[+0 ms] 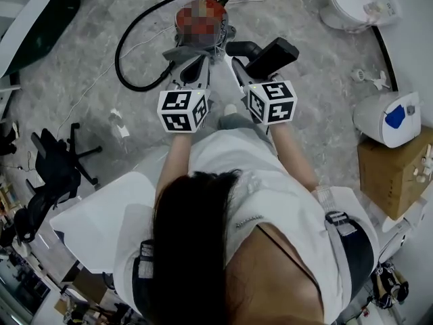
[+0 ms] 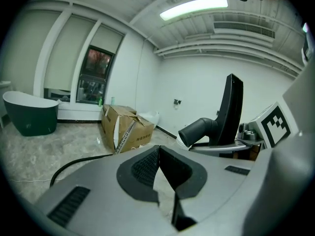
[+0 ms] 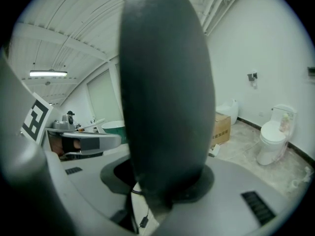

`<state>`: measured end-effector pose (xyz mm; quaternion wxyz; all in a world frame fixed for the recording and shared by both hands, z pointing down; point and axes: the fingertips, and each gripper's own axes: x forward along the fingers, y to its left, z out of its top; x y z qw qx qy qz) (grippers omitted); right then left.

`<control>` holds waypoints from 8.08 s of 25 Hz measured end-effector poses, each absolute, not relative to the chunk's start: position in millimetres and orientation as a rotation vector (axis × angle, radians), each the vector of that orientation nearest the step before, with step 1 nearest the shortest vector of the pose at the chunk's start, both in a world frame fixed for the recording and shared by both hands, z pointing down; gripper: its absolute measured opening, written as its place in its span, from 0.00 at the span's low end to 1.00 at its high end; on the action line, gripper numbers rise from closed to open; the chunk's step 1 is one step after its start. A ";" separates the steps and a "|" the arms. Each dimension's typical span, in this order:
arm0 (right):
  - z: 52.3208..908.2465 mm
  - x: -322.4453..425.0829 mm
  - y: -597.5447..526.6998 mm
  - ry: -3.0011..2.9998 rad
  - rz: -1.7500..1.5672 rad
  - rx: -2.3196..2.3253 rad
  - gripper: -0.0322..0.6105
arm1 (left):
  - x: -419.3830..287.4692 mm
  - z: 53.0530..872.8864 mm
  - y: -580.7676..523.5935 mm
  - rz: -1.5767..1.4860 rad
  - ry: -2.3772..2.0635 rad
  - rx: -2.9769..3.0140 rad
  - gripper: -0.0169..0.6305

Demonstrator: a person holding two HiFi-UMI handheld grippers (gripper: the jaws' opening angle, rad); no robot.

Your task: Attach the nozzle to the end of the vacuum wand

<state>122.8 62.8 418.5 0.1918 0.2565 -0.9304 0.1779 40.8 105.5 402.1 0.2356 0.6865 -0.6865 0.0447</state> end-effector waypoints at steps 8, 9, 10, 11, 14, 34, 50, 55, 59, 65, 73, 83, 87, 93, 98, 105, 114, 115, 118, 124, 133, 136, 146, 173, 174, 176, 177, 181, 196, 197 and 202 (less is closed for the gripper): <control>417.4 123.8 51.8 -2.616 0.467 0.686 0.32 | 44.2 402.0 96.9 0.182 -1.928 1.870 0.03; 418.7 124.5 51.2 -2.613 0.467 0.685 0.32 | 43.9 402.5 96.9 0.187 -1.932 1.868 0.03; 420.0 125.1 50.7 -2.610 0.467 0.684 0.32 | 43.2 403.2 97.0 0.189 -1.935 1.864 0.03; 421.2 125.9 50.1 -2.607 0.469 0.683 0.32 | 42.5 404.0 97.0 0.189 -1.938 1.858 0.03; 425.0 130.0 47.3 -2.597 0.474 0.685 0.32 | 42.6 406.5 95.8 0.195 -1.944 1.847 0.03; 442.3 109.7 8.5 -2.556 0.476 0.708 0.32 | 0.6 421.4 65.6 0.245 -2.011 1.819 0.03; 460.1 71.5 -47.9 -2.500 0.499 0.737 0.32 | -37.9 450.6 6.7 0.285 -1.925 1.812 0.03; 462.3 62.9 -58.4 -2.483 0.518 0.755 0.32 | -48.7 452.7 -8.7 0.303 -1.905 1.823 0.03; 462.0 49.0 -65.5 -2.475 0.510 0.755 0.32 | -59.4 452.9 -21.2 0.322 -1.898 1.830 0.03; 462.3 36.2 -78.0 -2.459 0.504 0.775 0.32 | -69.3 457.7 -35.3 0.330 -1.867 1.853 0.03; 465.1 19.9 -91.1 -2.430 0.508 0.817 0.32 | -91.2 466.5 -51.5 0.380 -1.828 1.872 0.03; 470.2 0.7 -107.9 -2.384 0.499 0.888 0.32 | -108.6 477.3 -74.1 0.394 -1.733 1.946 0.03; 470.3 -2.1 -116.4 -2.370 0.497 0.925 0.32 | -115.1 485.8 -80.5 0.417 -1.703 1.954 0.03; 472.4 -3.7 -124.7 -2.347 0.520 0.955 0.32 | -122.7 492.3 -85.9 0.454 -1.679 1.958 0.03; 477.3 -2.4 -131.8 -2.321 0.538 0.974 0.32 | -126.8 500.3 -92.4 0.500 -1.657 1.976 0.03; 476.5 -4.4 -145.0 -2.322 0.533 0.988 0.32 | -124.3 510.9 -105.9 0.565 -1.607 2.016 0.03; 475.8 -7.3 -165.2 -2.337 0.519 0.943 0.32 | -110.3 524.2 -125.8 0.598 -1.525 2.096 0.04; 476.4 -7.3 -166.7 -2.337 0.519 0.936 0.32 | -108.1 525.7 -127.2 0.602 -1.513 2.102 0.08; 478.4 -8.7 -173.1 -2.339 0.522 0.921 0.32 | -103.0 530.8 -132.8 0.602 -1.472 2.121 0.19; 478.3 -9.8 -182.2 -2.353 0.529 0.877 0.32 | -104.4 540.4 -141.3 0.643 -1.500 2.124 0.31; 479.5 -0.3 -194.8 -2.345 0.525 0.870 0.32 | -90.0 566.9 -151.6 0.756 -1.434 2.155 0.41; 481.9 -1.4 -197.8 -2.348 0.523 0.854 0.32 | -90.3 570.6 -156.5 0.753 -1.447 2.152 0.41; 490.4 -10.6 -201.8 -2.351 0.525 0.779 0.32 | -83.1 580.0 -165.1 0.715 -1.420 2.118 0.41; 493.5 -20.4 -204.6 -2.323 0.581 0.714 0.32 | -80.7 595.6 -174.8 0.740 -1.378 2.143 0.41; 493.2 -19.3 -204.5 -2.320 0.580 0.710 0.32 | -78.0 595.7 -174.6 0.749 -1.368 2.151 0.40; 492.9 -17.6 -205.0 -2.318 0.577 0.711 0.32 | -74.5 595.8 -176.1 0.749 -1.364 2.160 0.36; 493.2 -17.9 -204.8 -2.319 0.576 0.709 0.32 | -75.1 595.8 -176.8 0.739 -1.373 2.156 0.33; 492.9 -16.9 -202.1 -2.322 0.569 0.692 0.32 | -76.1 596.2 -178.4 0.722 -1.402 2.138 0.31; 509.6 -22.8 -183.5 -2.272 0.568 0.566 0.32 | -78.5 597.6 -177.9 0.732 -1.429 2.148 0.29; 508.7 -25.0 -182.9 -2.276 0.563 0.558 0.32 | -78.5 597.6 -177.4 0.736 -1.428 2.150 0.29; 506.9 -35.2 -181.2 -2.278 0.531 0.509 0.32 | -78.8 597.3 -176.5 0.746 -1.428 2.152 0.29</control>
